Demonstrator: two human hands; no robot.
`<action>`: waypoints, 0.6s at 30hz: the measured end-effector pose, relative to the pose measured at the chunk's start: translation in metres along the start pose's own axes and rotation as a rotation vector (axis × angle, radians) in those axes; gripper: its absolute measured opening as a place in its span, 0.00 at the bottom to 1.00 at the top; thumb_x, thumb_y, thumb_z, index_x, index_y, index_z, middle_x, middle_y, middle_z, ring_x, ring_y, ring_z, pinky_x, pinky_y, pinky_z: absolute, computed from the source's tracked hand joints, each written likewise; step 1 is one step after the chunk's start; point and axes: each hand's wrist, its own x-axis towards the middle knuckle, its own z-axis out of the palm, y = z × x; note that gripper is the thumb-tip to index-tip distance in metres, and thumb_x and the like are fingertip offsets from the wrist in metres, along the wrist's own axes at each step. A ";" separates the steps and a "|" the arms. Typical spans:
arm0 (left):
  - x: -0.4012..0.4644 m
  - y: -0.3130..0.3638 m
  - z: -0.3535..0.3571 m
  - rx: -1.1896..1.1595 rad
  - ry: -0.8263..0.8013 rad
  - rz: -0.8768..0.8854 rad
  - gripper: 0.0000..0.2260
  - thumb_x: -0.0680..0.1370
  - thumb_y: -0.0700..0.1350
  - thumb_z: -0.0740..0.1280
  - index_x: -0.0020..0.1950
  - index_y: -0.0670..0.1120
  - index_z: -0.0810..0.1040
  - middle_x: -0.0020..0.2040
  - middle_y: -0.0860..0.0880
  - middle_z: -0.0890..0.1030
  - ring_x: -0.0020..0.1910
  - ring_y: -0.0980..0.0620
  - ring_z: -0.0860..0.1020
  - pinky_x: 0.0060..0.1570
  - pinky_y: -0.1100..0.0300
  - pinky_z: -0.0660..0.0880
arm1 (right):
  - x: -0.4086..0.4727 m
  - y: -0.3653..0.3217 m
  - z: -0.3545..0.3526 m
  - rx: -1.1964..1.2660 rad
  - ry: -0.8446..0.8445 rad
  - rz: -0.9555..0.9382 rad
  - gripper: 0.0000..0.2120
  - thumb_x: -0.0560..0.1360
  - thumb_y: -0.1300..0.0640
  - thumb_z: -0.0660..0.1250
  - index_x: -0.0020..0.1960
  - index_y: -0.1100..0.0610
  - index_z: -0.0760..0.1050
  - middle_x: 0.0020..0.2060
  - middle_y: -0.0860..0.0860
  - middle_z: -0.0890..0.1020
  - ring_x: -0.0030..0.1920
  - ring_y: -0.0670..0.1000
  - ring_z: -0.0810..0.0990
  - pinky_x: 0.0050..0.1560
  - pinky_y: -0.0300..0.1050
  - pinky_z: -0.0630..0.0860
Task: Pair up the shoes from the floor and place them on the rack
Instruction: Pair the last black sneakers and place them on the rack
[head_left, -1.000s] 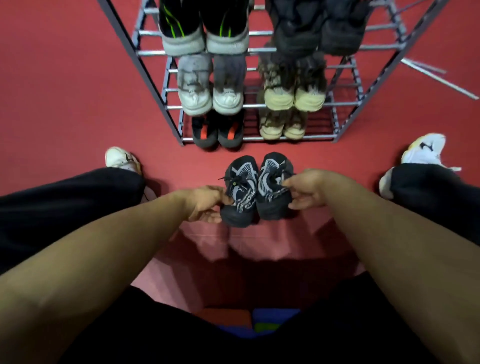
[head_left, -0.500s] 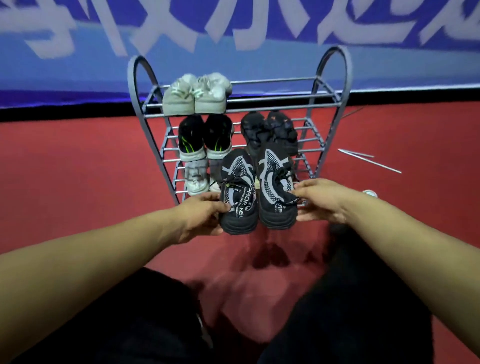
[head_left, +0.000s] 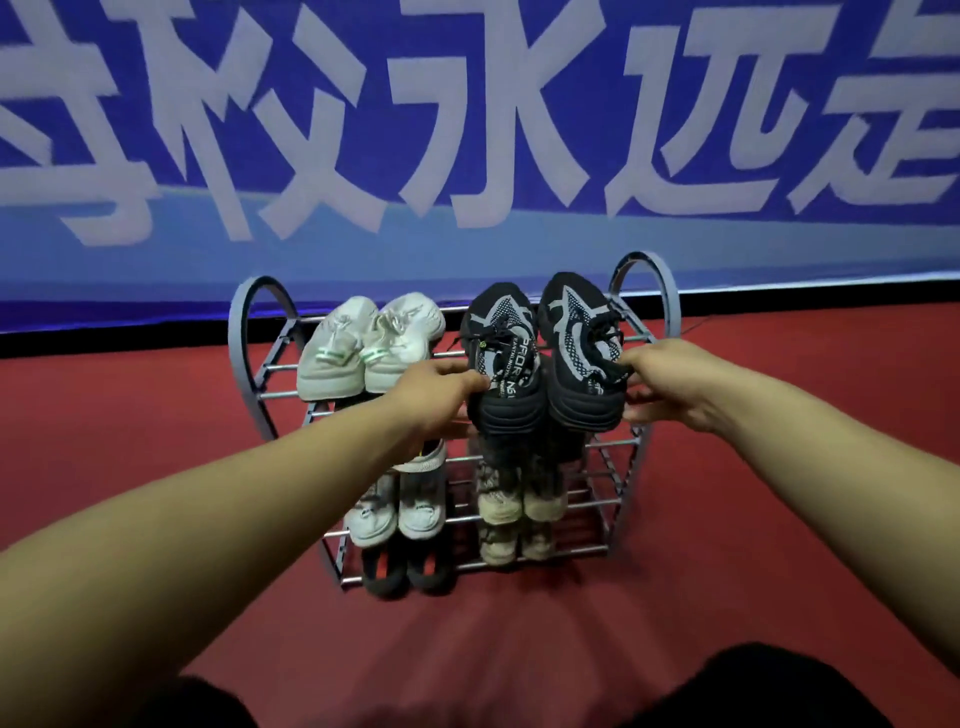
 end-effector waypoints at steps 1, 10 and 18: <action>0.013 0.007 0.003 0.011 0.016 0.000 0.05 0.77 0.38 0.65 0.50 0.46 0.79 0.33 0.49 0.81 0.23 0.55 0.75 0.33 0.58 0.76 | 0.016 -0.007 -0.002 -0.013 0.022 -0.002 0.07 0.77 0.61 0.61 0.46 0.57 0.78 0.39 0.55 0.79 0.35 0.50 0.74 0.37 0.46 0.81; 0.113 0.009 0.012 0.129 0.127 -0.079 0.03 0.76 0.39 0.67 0.49 0.44 0.77 0.40 0.43 0.79 0.29 0.49 0.75 0.30 0.57 0.78 | 0.123 -0.025 0.003 -0.190 0.052 0.018 0.06 0.76 0.62 0.59 0.43 0.58 0.75 0.33 0.53 0.72 0.28 0.50 0.68 0.33 0.45 0.78; 0.137 -0.004 0.021 0.173 0.166 -0.065 0.05 0.77 0.41 0.66 0.42 0.43 0.77 0.45 0.39 0.80 0.40 0.40 0.79 0.45 0.41 0.81 | 0.145 -0.013 0.008 -0.205 0.048 -0.024 0.08 0.78 0.59 0.59 0.41 0.58 0.74 0.31 0.53 0.71 0.29 0.50 0.68 0.25 0.39 0.74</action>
